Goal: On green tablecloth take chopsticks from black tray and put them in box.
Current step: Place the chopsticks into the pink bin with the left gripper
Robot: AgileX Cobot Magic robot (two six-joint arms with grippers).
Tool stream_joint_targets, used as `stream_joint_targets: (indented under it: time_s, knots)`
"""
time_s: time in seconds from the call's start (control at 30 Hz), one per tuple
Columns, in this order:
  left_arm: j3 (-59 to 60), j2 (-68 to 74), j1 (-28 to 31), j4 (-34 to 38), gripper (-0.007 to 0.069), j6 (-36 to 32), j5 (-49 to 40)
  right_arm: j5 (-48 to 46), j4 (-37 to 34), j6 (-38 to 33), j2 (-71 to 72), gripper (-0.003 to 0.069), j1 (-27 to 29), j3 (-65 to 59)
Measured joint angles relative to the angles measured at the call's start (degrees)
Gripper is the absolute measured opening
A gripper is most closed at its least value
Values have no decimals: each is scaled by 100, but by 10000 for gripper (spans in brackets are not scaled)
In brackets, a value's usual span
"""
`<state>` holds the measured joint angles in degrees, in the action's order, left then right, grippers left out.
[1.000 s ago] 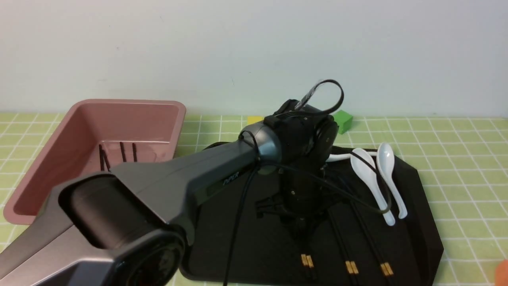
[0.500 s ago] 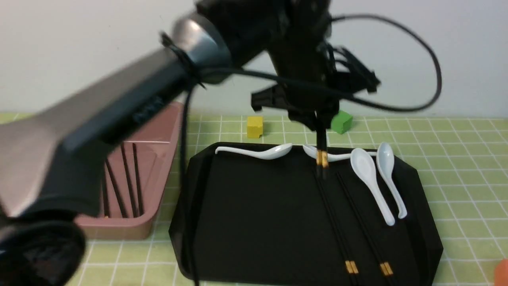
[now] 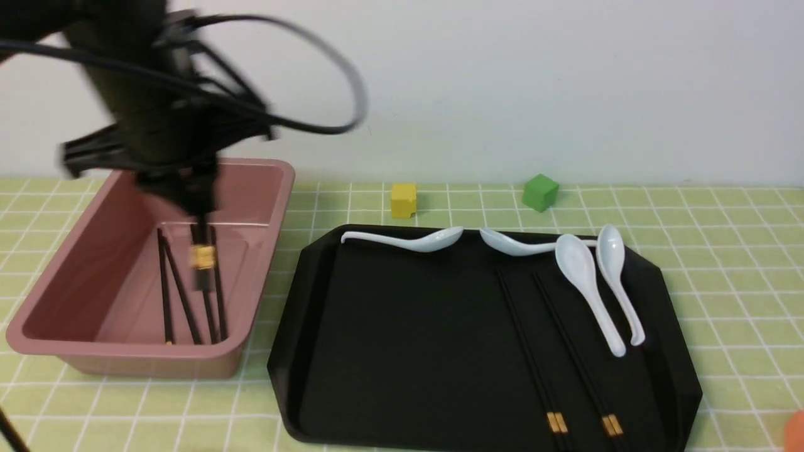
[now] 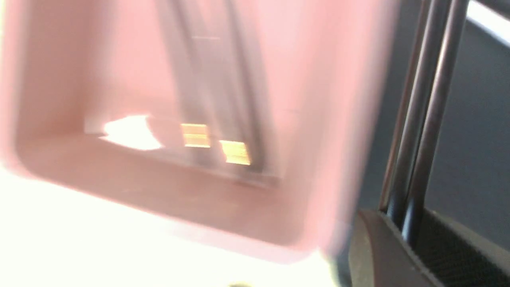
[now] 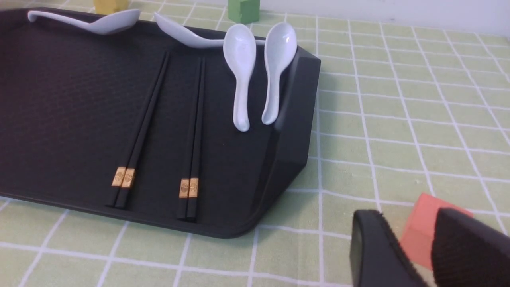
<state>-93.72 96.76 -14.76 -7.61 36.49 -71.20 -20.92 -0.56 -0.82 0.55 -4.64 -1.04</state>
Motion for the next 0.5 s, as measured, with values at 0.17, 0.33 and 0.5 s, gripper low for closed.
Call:
stream_joint_targets:
  time_s: [0.17,0.33,0.5]
  knots:
    - [312,184,606,-43,106,0,551,0,0,0,0,239,0,0]
    - [343,675,745,-70,106,-20,1201,0,0,0,0,239,0,0]
    - [343,1404,745,-15,129,-77,1748,0,0,0,0,239,0,0]
